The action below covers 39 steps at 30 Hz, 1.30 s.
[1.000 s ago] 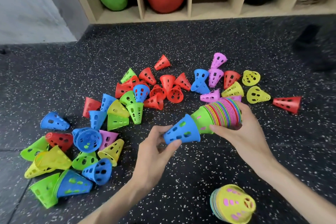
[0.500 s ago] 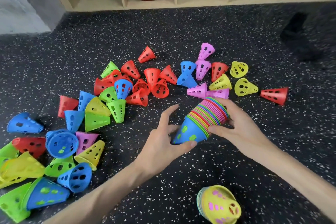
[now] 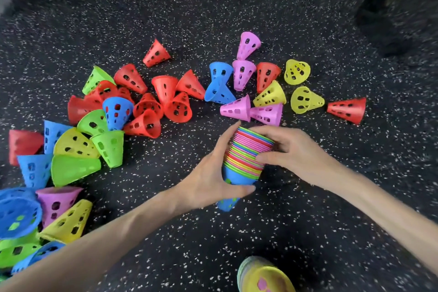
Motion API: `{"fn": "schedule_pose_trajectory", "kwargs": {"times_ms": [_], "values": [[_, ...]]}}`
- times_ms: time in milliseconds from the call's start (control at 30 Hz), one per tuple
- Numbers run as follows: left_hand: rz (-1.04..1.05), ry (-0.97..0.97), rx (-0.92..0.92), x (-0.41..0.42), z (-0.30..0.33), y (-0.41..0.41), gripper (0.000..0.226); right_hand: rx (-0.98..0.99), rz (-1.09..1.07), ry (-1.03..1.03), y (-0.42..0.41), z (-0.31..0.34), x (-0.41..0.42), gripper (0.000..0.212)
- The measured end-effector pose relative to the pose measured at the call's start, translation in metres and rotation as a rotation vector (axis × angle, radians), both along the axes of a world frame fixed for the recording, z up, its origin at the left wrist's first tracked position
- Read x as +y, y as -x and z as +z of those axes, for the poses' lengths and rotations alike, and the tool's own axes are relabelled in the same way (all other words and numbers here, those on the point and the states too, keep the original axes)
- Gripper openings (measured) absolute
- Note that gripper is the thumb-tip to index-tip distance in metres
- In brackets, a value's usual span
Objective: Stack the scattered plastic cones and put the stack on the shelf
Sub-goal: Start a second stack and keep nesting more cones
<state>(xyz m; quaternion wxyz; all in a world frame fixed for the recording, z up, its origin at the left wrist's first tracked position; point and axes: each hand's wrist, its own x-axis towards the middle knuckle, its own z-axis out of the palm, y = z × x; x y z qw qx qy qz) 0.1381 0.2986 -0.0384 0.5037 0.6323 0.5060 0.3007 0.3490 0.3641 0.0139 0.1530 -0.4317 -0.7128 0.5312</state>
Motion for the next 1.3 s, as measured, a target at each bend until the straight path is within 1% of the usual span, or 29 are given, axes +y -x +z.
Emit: {"fn": "schedule_pose_trajectory", "kwargs": {"times_ms": [100,167,233,267,300,367,400,500,600,667,733,800,933,1033,1133,1300], "values": [[0.05,-0.017,-0.019,0.008,-0.014,-0.005,0.117,0.022,-0.007,0.003,-0.001,-0.007,0.011,0.042],[0.091,-0.014,-0.037,0.012,-0.025,-0.008,0.115,0.026,-0.175,-0.128,-0.005,-0.012,0.018,0.03],[0.131,-0.008,-0.038,0.014,-0.035,-0.01,0.111,-0.037,-0.405,-0.267,-0.014,-0.017,0.029,0.024],[0.145,-0.009,-0.02,0.015,-0.04,-0.01,0.11,-0.084,-0.468,-0.269,-0.019,-0.019,0.035,0.023],[0.158,-0.012,0.004,0.016,-0.044,-0.009,0.11,-0.135,-0.477,-0.227,-0.024,-0.022,0.041,0.024],[0.193,-0.033,0.042,0.016,-0.052,-0.007,0.111,-0.216,-0.395,-0.132,-0.029,-0.031,0.051,0.029],[0.209,-0.05,0.053,0.016,-0.056,-0.007,0.111,-0.225,-0.366,-0.116,-0.029,-0.035,0.055,0.031],[0.216,-0.092,0.05,0.013,-0.061,-0.009,0.111,-0.152,-0.403,-0.147,-0.021,-0.047,0.064,0.03],[0.173,-0.122,0.103,0.012,-0.064,-0.01,0.112,-0.083,-0.527,-0.165,-0.012,-0.057,0.068,0.024],[0.166,-0.113,0.107,0.013,-0.066,-0.009,0.112,-0.053,-0.62,-0.213,-0.013,-0.059,0.066,0.028],[0.17,-0.113,0.105,0.014,-0.066,-0.008,0.112,0.001,-0.663,-0.256,-0.017,-0.053,0.062,0.031],[0.164,-0.125,0.115,0.015,-0.068,-0.008,0.112,0.022,-0.609,-0.266,-0.022,-0.045,0.057,0.038],[0.148,-0.138,0.142,0.014,-0.068,-0.007,0.114,-0.026,-0.364,-0.289,-0.015,-0.033,0.047,0.041],[0.155,-0.136,0.137,0.014,-0.067,-0.007,0.115,-0.039,-0.247,-0.257,-0.005,-0.032,0.041,0.035],[0.17,-0.135,0.134,0.014,-0.067,-0.008,0.117,-0.046,-0.179,-0.238,0.003,-0.032,0.037,0.03],[0.186,-0.135,0.127,0.013,-0.066,-0.006,0.119,-0.061,-0.137,-0.251,0.006,-0.033,0.036,0.029]]}}
